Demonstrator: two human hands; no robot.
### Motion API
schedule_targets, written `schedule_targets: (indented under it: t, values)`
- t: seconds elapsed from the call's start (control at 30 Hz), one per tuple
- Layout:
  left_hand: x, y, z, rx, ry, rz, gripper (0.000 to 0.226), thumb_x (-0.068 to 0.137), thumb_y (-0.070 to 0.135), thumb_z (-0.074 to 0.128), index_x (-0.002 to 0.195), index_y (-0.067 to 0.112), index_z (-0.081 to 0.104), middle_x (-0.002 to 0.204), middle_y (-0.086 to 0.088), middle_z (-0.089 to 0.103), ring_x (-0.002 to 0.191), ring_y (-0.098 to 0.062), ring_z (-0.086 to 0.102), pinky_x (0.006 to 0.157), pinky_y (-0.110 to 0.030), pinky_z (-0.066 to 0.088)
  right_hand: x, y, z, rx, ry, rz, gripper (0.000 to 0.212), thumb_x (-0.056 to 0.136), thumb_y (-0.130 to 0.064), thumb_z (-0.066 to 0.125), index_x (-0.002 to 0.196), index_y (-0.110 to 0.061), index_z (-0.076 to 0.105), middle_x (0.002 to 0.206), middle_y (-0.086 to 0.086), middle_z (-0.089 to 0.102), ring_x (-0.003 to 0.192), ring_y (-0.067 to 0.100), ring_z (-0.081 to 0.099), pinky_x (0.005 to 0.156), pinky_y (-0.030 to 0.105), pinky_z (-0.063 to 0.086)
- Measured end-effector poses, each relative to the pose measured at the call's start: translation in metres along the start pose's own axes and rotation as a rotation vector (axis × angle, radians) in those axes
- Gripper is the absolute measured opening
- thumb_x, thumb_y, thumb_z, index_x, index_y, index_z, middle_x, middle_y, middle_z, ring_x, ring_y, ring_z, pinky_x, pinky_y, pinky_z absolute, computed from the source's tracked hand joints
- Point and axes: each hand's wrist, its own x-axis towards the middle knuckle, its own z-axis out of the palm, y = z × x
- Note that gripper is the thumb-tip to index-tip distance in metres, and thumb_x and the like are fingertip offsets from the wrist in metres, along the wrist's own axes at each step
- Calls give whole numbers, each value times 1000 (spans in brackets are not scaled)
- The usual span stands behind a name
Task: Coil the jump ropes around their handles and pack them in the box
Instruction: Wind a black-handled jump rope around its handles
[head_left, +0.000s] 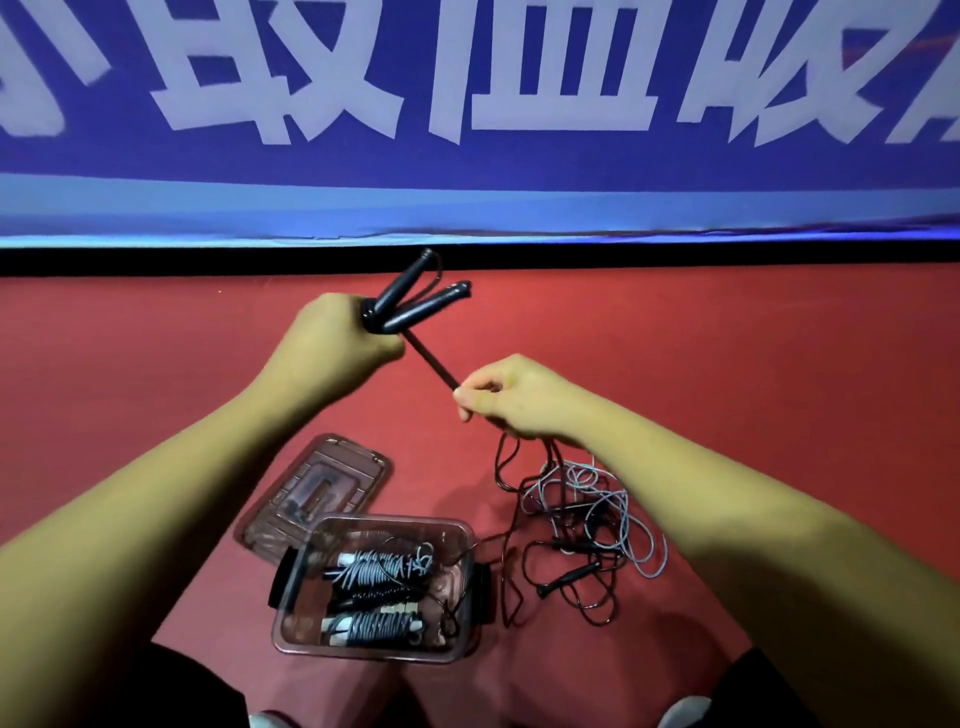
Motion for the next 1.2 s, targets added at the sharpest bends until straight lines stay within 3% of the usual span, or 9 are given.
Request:
schedule_targets:
  t: [0.13,0.2,0.33,0.47,0.6,0.7,0.8,1.0,1.2]
  values:
    - [21,-28,-3,5,93,-86,20,76,11,72,90,10,57,74,-4,54,71,-29,53,51,-31,32,-9,-30,21,-111,17,-78,26,99,-31,53,82,-16,65,52,-7,41,41,4,34,46,22,28]
    - [27,-37,1,51,67,-80,19,77,9,71,91,12,59,75,-6,56,74,-30,55,52,-32,31,-13,-37,32,-173,15,-86,27,101,-28,49,84,-10,61,59,-6,43,50,8,37,48,24,27]
    - [35,-52,16,239,29,-79,10,80,8,66,88,10,61,76,-13,57,79,-36,60,61,-33,36,-19,-36,51,-257,-4,-65,32,102,-26,44,70,-21,39,70,-3,45,68,22,46,60,31,29]
    - [34,-65,41,487,-26,-88,16,86,11,55,98,5,65,80,-16,61,81,-41,65,63,-36,45,-26,-43,34,-279,6,-104,30,100,-26,49,71,-18,48,66,-2,48,62,18,46,53,30,29]
    - [10,-51,74,625,-269,123,21,85,27,64,98,11,64,73,-5,57,74,-32,63,67,-37,56,-26,-41,-3,-325,136,-112,23,94,-26,58,73,-18,64,65,1,56,65,22,50,58,26,31]
    - [-6,-35,85,596,-443,289,45,78,57,71,93,15,60,86,-5,68,85,-28,66,67,-33,53,-28,-29,-23,-309,191,-79,20,92,-28,63,73,-21,66,63,-7,54,68,19,51,62,24,33]
    - [-17,-15,84,500,-565,313,65,74,78,60,85,14,59,75,-4,66,75,-25,64,63,-32,50,-27,-20,-38,-266,259,-73,20,90,-29,65,73,-18,69,69,-6,62,71,16,57,65,24,37]
    - [-29,11,64,329,-763,375,42,88,53,64,95,12,62,79,-9,66,60,-14,50,49,-17,34,-23,-14,-51,-274,276,-76,17,88,-29,68,80,-15,74,69,-8,62,63,5,52,56,22,36]
    - [-42,25,43,-35,-805,410,13,92,29,66,88,20,57,67,11,50,55,-2,43,52,-16,34,-16,-2,-58,-122,236,-64,15,88,-28,71,80,-16,75,54,-11,54,44,0,42,46,12,32]
